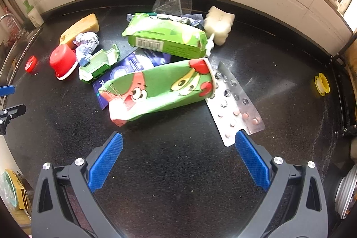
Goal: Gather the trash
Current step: 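Move both tools toward the trash on the countertop, then grasp the red bottle cap with the left tool while the right tool grasps the pill blister pack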
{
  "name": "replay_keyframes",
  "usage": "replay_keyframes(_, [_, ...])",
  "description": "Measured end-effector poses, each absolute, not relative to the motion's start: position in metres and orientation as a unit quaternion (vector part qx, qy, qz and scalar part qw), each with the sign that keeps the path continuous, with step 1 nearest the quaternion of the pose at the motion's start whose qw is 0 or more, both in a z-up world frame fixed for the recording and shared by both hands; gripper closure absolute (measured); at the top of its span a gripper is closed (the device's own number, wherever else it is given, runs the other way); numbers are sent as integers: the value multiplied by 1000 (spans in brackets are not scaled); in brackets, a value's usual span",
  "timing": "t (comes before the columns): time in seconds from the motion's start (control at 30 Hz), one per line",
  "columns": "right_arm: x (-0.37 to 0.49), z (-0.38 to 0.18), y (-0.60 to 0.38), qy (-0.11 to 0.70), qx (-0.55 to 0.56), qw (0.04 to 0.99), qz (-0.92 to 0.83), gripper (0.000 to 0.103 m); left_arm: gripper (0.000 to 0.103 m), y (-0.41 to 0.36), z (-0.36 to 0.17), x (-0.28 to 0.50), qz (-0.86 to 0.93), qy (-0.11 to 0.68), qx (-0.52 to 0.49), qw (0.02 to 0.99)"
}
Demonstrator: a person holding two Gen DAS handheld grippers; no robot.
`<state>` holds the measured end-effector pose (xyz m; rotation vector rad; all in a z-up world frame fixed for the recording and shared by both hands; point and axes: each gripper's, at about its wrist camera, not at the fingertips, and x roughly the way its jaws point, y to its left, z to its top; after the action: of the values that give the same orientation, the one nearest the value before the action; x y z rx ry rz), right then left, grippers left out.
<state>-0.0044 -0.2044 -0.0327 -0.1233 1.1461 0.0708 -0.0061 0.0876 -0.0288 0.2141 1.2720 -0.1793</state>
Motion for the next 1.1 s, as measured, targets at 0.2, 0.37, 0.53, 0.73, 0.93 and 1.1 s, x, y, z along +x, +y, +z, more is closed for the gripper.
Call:
replay_keyframes(0.2, [-4, -36, -223, 552, -53, 832, 21, 6, 6, 88, -35, -6, -79, 597, 105, 791])
replay_keyframes(0.37, [-3, -43, -232, 561, -50, 826, 17, 6, 6, 83, -39, -5, -81, 599, 106, 789])
replay_keyframes(0.53, [0, -48, -235, 564, -51, 824, 19, 6, 6, 78, -42, -5, -84, 603, 112, 786])
replay_keyframes(0.73, [2, -52, -240, 569, -52, 820, 14, 6, 6, 76, -45, -2, -79, 605, 114, 784])
replay_keyframes(0.93, [6, -52, -247, 570, -55, 820, 7, 6, 6, 72, -47, 3, -80, 605, 120, 783])
replay_keyframes(1.1, [13, -52, -257, 571, -63, 819, -2, 6, 6, 72, -54, 12, -78, 604, 135, 781])
